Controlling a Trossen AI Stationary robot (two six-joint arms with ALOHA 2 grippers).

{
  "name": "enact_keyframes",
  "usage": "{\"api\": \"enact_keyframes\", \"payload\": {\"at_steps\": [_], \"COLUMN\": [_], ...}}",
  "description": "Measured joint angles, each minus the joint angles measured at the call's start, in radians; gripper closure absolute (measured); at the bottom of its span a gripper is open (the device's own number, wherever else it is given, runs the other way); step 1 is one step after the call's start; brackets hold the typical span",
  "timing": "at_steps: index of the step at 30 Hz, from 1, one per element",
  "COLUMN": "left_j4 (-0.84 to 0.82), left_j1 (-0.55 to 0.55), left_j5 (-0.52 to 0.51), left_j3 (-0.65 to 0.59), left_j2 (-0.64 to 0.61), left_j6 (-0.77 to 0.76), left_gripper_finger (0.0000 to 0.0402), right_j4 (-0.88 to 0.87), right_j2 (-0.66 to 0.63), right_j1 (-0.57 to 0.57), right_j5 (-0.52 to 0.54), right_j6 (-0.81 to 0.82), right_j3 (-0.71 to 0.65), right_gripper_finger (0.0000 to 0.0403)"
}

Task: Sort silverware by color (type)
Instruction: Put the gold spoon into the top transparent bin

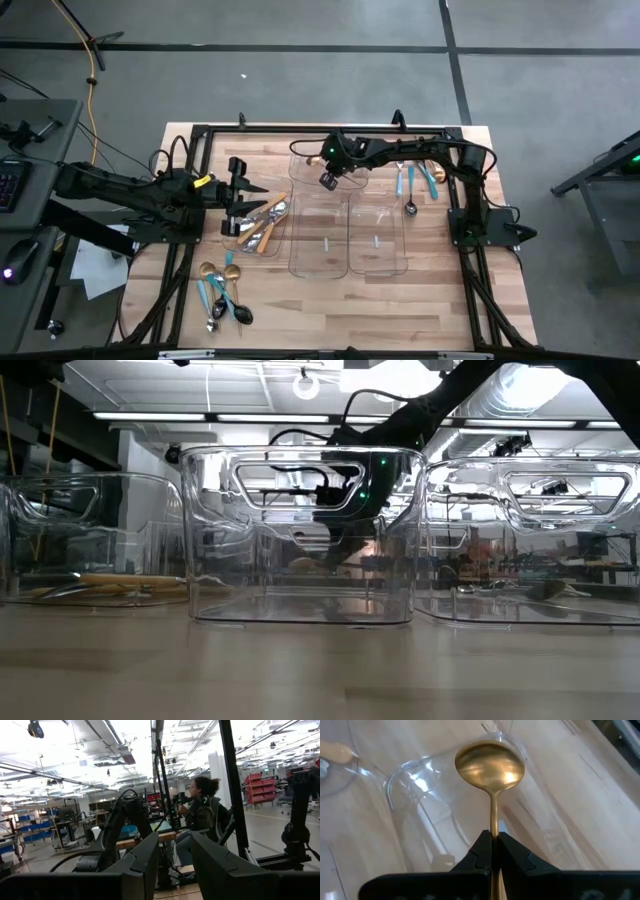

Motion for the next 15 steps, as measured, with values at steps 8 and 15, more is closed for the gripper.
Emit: {"api": "enact_keyframes", "payload": {"at_steps": [8,15], "left_j4": [-0.007,-0.015], "left_j1": [0.0,0.0], "left_j5": [0.0,0.0], "left_j3": [0.0,0.0], "left_j2": [0.0,0.0], "left_j6": [0.0,0.0], "left_gripper_finger": [0.0298,0.0298], "right_j4": [0.026,0.027], "right_j2": [0.0,0.0], "right_j1": [0.0,0.0], "right_j5": [0.004,0.004], "right_j6": [0.0,0.0], "right_j3": [0.0,0.0], "right_gripper_finger": [0.0394,0.0365]}}
